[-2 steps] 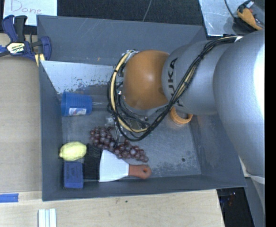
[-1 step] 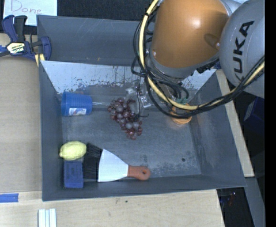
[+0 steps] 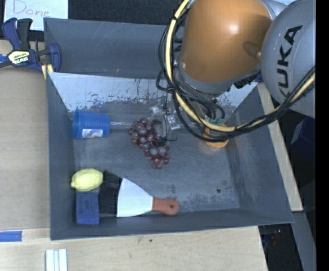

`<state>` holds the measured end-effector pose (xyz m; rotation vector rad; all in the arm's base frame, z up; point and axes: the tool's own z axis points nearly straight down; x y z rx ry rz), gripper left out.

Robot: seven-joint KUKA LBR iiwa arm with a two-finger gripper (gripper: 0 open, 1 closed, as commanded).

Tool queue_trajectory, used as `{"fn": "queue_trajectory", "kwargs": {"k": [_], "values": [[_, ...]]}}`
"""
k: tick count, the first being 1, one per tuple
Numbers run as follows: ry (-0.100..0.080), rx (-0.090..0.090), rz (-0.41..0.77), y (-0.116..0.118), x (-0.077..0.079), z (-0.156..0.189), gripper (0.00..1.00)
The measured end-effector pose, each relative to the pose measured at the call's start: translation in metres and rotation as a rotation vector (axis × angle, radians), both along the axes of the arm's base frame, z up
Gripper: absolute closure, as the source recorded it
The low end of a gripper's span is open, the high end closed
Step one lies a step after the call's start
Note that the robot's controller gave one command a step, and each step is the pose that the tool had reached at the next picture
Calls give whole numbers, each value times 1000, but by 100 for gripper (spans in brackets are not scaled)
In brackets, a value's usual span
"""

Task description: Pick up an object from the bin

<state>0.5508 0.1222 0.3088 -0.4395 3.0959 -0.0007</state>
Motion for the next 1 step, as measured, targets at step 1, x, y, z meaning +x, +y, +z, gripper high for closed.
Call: {"fn": "queue_trajectory", "kwargs": {"k": [1], "values": [[3,-1,140,46,-52,-41,100]]}}
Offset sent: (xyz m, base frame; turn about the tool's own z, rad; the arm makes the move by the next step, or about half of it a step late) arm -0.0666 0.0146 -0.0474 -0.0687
